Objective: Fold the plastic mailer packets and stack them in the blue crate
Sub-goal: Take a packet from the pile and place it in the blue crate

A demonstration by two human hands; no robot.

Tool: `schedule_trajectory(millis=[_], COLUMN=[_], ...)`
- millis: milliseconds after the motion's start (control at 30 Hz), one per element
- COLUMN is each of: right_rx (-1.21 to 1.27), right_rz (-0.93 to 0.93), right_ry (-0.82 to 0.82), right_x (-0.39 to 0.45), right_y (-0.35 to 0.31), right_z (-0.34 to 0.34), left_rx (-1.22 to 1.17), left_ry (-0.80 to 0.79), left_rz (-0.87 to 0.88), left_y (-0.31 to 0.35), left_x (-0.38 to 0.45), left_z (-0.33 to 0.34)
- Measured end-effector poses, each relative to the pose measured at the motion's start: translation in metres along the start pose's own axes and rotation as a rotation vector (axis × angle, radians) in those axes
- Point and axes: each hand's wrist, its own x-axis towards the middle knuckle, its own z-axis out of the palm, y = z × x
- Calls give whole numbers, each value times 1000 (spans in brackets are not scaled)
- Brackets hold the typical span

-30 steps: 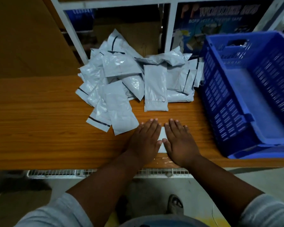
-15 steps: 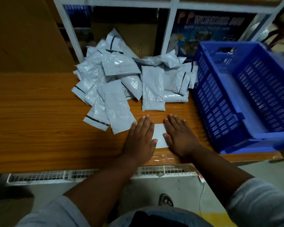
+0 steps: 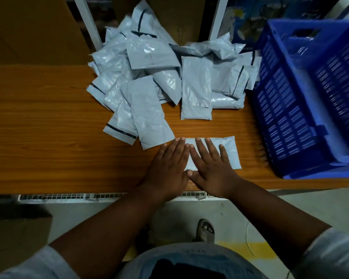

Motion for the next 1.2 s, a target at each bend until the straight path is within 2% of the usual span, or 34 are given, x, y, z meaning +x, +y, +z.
schedule_trajectory(millis=[100,167,267,300,400,467,733,867,933,967,1033,1067,1167,1200], right_rx=[128,324,612,575,117,-41,102,498,554,503,370,328,312,288], right_rz=[-5,0,-27,-47,-78,-31,-49,-15,-5,-17,-97,-133,-152,-159], right_ry=[-71,-117,-42,7,140,162,111,25,177,267,332,309,162,159], right_x=[5,3,-6,-11,-26,-35,-34,-30,-37,-37,-32,-25,-5,-2], right_y=[7,14,20,21,31,40,58,75,75,71,54,44,32,35], right_z=[-8,-20,-31,-31,-17,-7,5,-16,-22,-22,-27,-30,-31,-27], left_rx=[-8,-20,-35,-43,-12,7,67,44,-16,-44,-91,-103,24,44], left_ry=[-21,-14,12,-1,-41,-43,-33,-48,9,64,154,125,-127,-136], left_rz=[-4,-3,42,56,53,52,75,94,99,113,151,154,52,21], left_y=[0,3,17,22,28,28,29,24,23,24,35,42,52,51], left_x=[1,3,10,12,11,11,10,12,14,17,30,37,50,50], left_z=[-3,-10,-19,-18,-9,-7,-2,-1,-4,-5,-14,-19,-17,-14])
